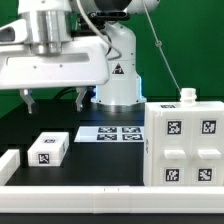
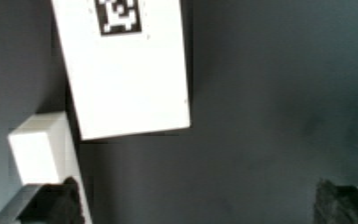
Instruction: Assemble cabinet
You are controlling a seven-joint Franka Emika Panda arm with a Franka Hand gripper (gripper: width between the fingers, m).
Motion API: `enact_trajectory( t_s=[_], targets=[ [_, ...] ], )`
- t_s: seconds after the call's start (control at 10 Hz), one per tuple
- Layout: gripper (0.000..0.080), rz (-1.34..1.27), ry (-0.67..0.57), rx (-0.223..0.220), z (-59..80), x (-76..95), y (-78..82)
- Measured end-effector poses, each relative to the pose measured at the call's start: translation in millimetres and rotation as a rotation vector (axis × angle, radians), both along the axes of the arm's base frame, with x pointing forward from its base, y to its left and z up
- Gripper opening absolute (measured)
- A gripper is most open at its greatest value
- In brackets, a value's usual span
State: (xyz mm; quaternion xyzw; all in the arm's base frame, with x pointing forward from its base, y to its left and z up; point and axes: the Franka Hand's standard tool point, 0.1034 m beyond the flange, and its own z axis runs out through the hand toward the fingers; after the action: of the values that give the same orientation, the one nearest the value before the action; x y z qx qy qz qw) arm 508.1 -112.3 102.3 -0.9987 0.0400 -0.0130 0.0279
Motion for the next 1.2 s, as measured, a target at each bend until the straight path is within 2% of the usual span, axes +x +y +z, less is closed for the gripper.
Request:
enact_trajectory(
  t_s=[0.3, 0.5, 0.6, 1.0, 1.2],
  targets=[
    [0.0649, 0.013, -0.001, -0.001, -1.7, 0.6, 0.9],
    [0.0649, 0.183, 0.016, -0.008, -23.6, -9.4, -10.0],
    [0.0649, 0.279, 0.034, 0.004, -31.3, -12.9, -19.0],
    [0.0649, 0.265, 0.041, 0.005, -34.8, -13.6, -20.3],
    [0.0649, 0.166, 0.096, 0.001, -47.4, -21.5, -21.9]
  ],
)
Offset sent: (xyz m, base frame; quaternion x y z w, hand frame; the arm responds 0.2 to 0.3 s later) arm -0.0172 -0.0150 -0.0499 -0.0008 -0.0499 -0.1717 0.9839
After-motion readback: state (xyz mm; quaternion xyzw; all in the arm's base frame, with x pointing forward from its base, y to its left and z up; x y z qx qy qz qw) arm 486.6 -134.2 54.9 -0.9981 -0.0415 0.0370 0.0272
